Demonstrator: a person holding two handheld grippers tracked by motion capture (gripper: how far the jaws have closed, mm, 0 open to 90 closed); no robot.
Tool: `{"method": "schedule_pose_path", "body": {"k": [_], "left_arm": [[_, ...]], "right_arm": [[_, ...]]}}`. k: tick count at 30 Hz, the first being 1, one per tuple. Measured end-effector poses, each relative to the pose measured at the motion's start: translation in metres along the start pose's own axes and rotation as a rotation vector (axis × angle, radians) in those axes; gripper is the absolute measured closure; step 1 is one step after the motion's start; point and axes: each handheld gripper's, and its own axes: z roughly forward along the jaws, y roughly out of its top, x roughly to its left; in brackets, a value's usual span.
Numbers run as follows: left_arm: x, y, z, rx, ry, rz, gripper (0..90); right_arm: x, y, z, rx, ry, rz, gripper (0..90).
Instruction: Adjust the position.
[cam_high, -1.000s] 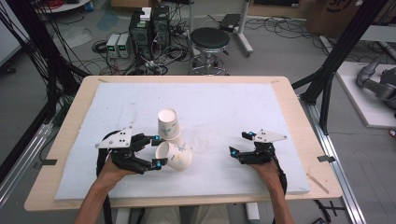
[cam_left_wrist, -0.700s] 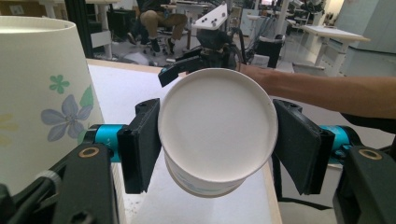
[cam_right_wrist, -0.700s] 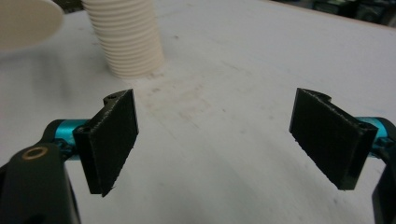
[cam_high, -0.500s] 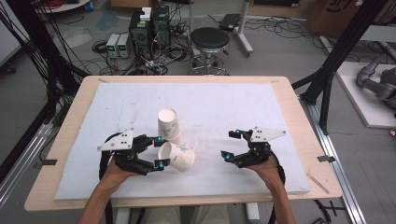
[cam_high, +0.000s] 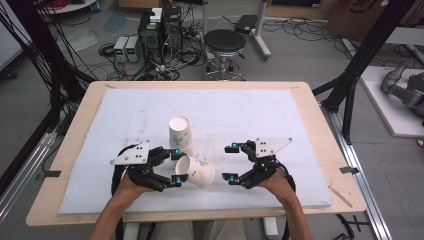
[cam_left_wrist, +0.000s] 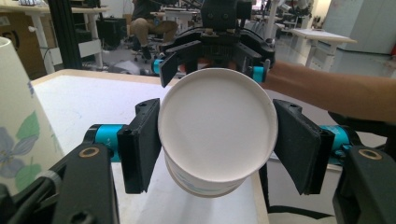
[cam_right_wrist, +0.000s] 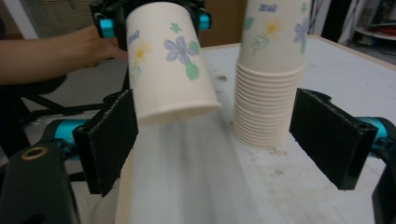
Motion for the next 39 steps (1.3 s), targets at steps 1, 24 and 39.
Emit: {"method": "schedule_pose_path", "body": {"k": [1,24,39], "left_arm": [[-0.001,0.002,0.002,-0.002,-0.002,0.007,35.4],[-0.008,0.015,0.019,-0.018,-0.053,0.029,35.4],[-0.007,0.013,0.019,-0.017,-0.07,0.026,35.6]], "right_arm": [[0.001,0.002,0.003,0.003,0.009,-0.008,15.8],[0.016,0.011,0.048,0.036,0.139,-0.035,15.8],[0.016,0.01,0.047,0.04,0.16,-0.045,31.5]]}}
